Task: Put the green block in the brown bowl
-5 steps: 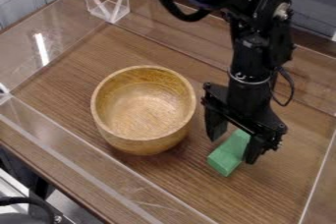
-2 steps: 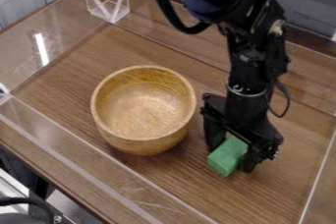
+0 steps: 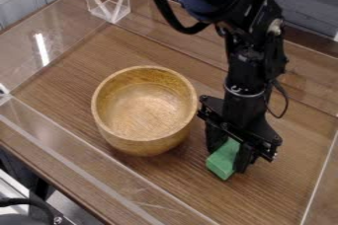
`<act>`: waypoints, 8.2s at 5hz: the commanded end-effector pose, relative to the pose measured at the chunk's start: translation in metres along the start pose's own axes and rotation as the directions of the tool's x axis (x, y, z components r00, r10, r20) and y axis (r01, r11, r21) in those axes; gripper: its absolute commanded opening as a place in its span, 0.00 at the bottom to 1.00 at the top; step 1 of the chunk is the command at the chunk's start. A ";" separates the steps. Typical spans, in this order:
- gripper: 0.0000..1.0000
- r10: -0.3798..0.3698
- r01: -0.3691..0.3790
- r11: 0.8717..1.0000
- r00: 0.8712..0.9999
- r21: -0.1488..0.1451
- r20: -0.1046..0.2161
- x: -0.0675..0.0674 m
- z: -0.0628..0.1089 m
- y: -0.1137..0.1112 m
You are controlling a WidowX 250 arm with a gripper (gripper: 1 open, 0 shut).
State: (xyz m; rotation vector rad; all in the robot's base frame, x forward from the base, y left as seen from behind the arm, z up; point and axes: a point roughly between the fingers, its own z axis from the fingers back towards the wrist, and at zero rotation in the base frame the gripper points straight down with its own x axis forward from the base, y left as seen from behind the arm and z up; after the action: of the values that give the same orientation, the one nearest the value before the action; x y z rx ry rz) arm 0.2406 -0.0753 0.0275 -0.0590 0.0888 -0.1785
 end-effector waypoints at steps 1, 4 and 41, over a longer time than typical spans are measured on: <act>0.00 0.024 -0.023 1.000 0.998 -0.019 0.060 0.004 0.037 0.002; 0.00 0.218 -0.212 0.976 0.959 -0.054 0.180 -0.007 0.178 0.045; 1.00 0.222 -0.180 0.970 0.929 -0.161 0.295 -0.042 0.093 0.078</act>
State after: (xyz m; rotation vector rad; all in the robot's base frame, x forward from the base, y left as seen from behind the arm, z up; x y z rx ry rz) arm 0.2129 0.0103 0.1075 -0.2179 -0.1600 0.0482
